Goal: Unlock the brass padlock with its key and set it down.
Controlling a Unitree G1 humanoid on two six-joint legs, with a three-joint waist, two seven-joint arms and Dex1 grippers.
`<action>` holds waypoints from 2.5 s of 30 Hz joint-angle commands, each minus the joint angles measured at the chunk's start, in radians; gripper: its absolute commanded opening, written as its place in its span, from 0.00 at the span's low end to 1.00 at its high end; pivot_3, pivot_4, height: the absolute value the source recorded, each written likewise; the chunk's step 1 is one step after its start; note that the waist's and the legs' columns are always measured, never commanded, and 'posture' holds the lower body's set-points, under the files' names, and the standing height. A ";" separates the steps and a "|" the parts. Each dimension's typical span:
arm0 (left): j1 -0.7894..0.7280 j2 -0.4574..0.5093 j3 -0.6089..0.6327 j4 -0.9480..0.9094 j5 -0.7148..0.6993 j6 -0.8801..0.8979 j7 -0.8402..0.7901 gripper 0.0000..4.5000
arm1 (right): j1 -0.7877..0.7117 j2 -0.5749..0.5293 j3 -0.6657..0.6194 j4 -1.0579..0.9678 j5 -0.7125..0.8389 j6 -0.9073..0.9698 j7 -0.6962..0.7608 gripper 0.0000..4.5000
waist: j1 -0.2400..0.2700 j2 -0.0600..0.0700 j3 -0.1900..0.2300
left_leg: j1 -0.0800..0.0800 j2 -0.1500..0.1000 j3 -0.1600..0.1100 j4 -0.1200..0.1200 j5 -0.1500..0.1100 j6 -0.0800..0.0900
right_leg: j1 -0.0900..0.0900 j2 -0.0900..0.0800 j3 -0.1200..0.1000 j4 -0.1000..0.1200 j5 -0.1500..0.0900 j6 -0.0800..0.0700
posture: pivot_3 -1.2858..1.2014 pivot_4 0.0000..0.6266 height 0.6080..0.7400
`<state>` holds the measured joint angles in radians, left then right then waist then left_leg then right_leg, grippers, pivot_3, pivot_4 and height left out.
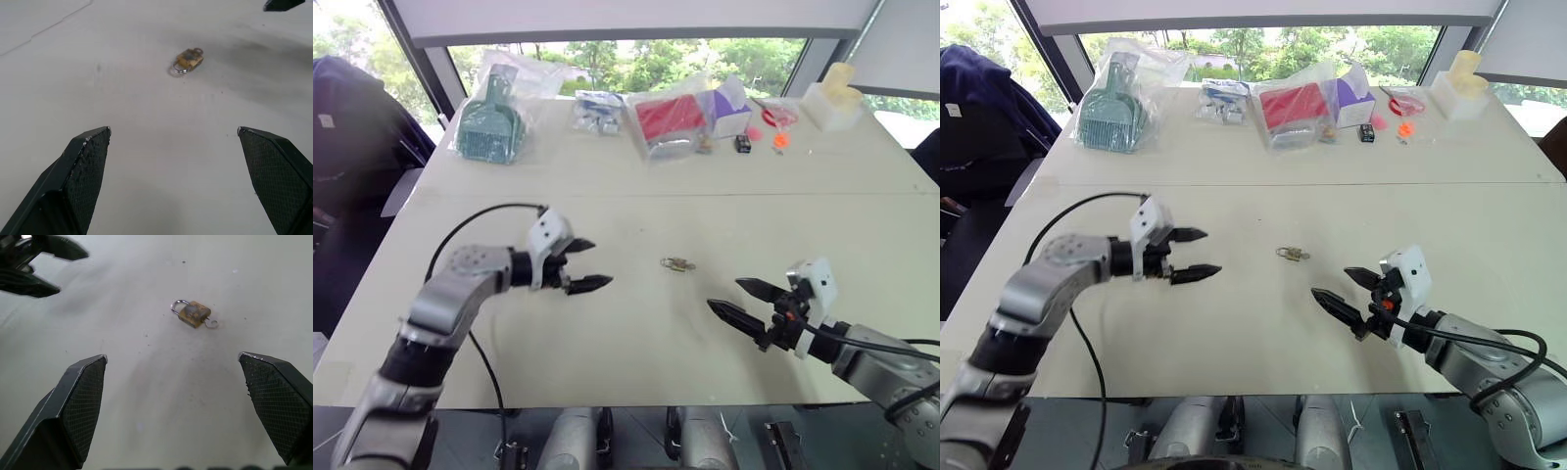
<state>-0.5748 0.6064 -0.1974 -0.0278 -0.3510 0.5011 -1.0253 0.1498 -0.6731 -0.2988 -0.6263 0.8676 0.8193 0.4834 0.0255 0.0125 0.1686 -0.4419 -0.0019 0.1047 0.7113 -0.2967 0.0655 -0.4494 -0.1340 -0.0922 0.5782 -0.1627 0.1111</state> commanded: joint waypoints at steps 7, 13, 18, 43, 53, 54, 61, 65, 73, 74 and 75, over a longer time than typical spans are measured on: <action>-0.463 -0.277 -0.232 0.705 0.241 -0.487 -0.338 0.96 | 0.026 0.051 -0.029 -0.057 -0.018 -0.033 -0.085 0.99 | 0.016 -0.001 0.000 | -0.001 0.000 0.001 0.001 0.001 0.005 | 0.000 0.000 0.000 -0.001 0.000 0.000 | 0.52 0.24 0.96; -0.638 -0.479 -0.236 1.133 0.366 -0.678 -0.288 0.96 | 0.084 0.126 -0.033 -0.142 -0.006 -0.038 -0.176 0.99 | 0.014 -0.003 0.002 | -0.002 0.000 0.001 0.003 0.000 0.007 | 0.000 0.000 0.000 -0.001 0.000 0.000 | 0.52 0.24 0.96; -0.689 -0.564 -0.224 1.289 0.444 -0.704 -0.205 0.96 | 0.114 0.161 -0.034 -0.182 -0.011 -0.045 -0.229 0.99 | 0.014 -0.004 0.002 | -0.002 0.000 0.000 0.004 -0.001 0.007 | 0.000 0.000 0.000 -0.001 0.000 0.001 | 0.52 0.24 0.96; -0.674 -0.536 -0.159 1.302 0.574 -0.809 -0.100 0.17 | -0.034 0.293 0.001 -0.070 0.084 -0.032 -0.361 1.00 | 0.000 -0.008 0.000 | 0.002 0.002 -0.001 0.005 -0.001 0.008 | 0.004 0.000 0.000 0.000 0.000 0.000 | 0.52 0.24 0.96; -0.521 -0.450 0.005 0.854 0.382 -0.855 -0.127 0.17 | -0.280 0.510 -0.012 0.105 0.280 -0.083 -0.527 1.00 | -0.012 -0.007 0.001 | -0.003 0.000 0.000 0.003 -0.001 0.008 | -0.001 -0.002 0.000 0.002 0.003 0.004 | 0.52 0.24 0.96; -0.493 -0.440 -0.001 0.793 0.379 -0.837 -0.127 0.17 | -0.298 0.516 -0.008 0.118 0.283 -0.089 -0.530 1.00 | -0.013 -0.006 0.000 | -0.002 0.000 0.000 0.003 -0.001 0.008 | -0.001 -0.002 0.000 0.002 0.003 0.004 | 0.52 0.24 0.96; -0.355 -0.413 -0.016 0.466 0.350 -0.664 -0.088 0.17 | -0.376 0.545 0.003 0.183 0.306 -0.134 -0.521 1.00 | -0.014 -0.005 0.001 | -0.002 0.000 0.000 0.004 0.000 0.007 | 0.000 0.000 0.000 0.003 0.003 0.004 | 0.52 0.24 0.96; -0.332 -0.404 -0.013 0.400 0.336 -0.616 -0.058 0.17 | -0.392 0.544 0.013 0.207 0.308 -0.141 -0.515 1.00 | -0.016 -0.005 0.001 | -0.001 0.000 0.000 0.004 0.000 0.007 | 0.001 0.000 0.000 0.003 0.003 0.004 | 0.52 0.24 0.96; -0.312 -0.391 -0.022 0.347 0.322 -0.582 -0.034 0.17 | -0.405 0.547 0.013 0.231 0.342 -0.155 -0.501 0.80 | -0.015 -0.005 0.001 | 0.000 0.000 0.000 0.004 0.000 0.007 | 0.002 0.001 0.000 0.003 0.003 0.004 | 0.52 0.24 0.96; -0.312 -0.390 -0.024 0.347 0.320 -0.581 -0.032 0.17 | -0.406 0.548 0.014 0.232 0.344 -0.157 -0.500 0.69 | -0.015 -0.005 0.001 | 0.000 0.000 0.000 0.004 0.000 0.007 | 0.002 0.001 0.000 0.003 0.003 0.004 | 0.52 0.24 0.96; -0.312 -0.389 -0.025 0.347 0.319 -0.580 -0.030 0.17 | -0.405 0.549 0.016 0.231 0.344 -0.160 -0.500 0.58 | -0.015 -0.005 0.001 | 0.000 0.000 0.000 0.004 0.000 0.007 | 0.002 0.001 0.000 0.003 0.003 0.004 | 0.52 0.24 0.96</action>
<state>-0.8772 0.2163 -0.2202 0.3569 -0.0122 -0.0743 -1.0650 -0.2393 -0.1330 -0.2802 -0.3777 1.1875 0.6780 -0.0311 0.0106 0.0075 0.1694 -0.4419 -0.0020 0.1046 0.7150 -0.2964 0.0720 -0.4474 -0.1334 -0.0926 0.5815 -0.1599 0.1150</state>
